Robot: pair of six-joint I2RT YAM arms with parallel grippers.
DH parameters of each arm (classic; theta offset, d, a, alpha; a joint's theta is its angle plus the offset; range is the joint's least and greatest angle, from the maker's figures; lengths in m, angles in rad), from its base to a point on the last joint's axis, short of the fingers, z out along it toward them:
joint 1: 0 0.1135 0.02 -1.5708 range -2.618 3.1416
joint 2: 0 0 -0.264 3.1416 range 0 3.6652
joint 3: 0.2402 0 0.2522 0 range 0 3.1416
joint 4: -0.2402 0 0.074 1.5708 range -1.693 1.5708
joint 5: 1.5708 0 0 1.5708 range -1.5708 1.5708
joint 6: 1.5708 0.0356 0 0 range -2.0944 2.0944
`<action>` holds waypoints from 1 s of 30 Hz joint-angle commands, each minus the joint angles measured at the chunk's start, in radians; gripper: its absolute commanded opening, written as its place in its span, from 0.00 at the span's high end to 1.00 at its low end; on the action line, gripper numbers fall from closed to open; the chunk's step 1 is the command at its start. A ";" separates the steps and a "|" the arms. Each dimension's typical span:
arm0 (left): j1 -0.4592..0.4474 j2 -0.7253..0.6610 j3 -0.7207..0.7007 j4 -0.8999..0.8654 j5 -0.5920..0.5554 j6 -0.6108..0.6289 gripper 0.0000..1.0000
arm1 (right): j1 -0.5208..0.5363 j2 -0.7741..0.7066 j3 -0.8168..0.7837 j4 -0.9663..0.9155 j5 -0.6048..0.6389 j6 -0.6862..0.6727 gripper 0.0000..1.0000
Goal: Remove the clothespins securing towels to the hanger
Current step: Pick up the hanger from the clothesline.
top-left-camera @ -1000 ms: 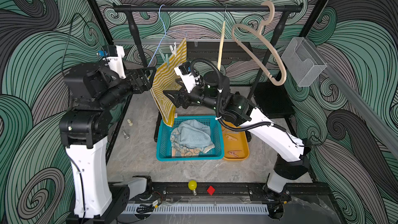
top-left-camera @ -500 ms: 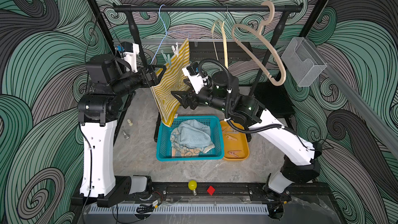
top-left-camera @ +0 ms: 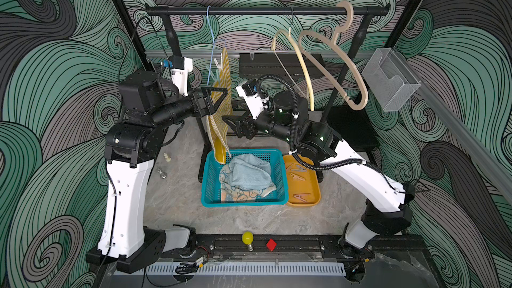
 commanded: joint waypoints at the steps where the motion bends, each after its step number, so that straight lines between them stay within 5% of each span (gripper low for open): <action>1: -0.019 -0.010 0.010 0.024 -0.008 -0.007 0.20 | -0.002 -0.011 -0.001 0.019 -0.011 -0.008 0.24; 13: -0.023 -0.036 0.031 0.019 -0.015 -0.003 0.20 | -0.003 0.071 0.125 -0.011 0.000 -0.001 0.23; 23: -0.023 -0.120 0.009 -0.022 -0.082 0.007 0.20 | -0.007 0.318 0.551 -0.226 0.150 0.012 0.25; 30: -0.023 -0.168 0.001 -0.068 -0.156 0.027 0.19 | -0.009 0.380 0.628 -0.273 0.273 -0.006 0.42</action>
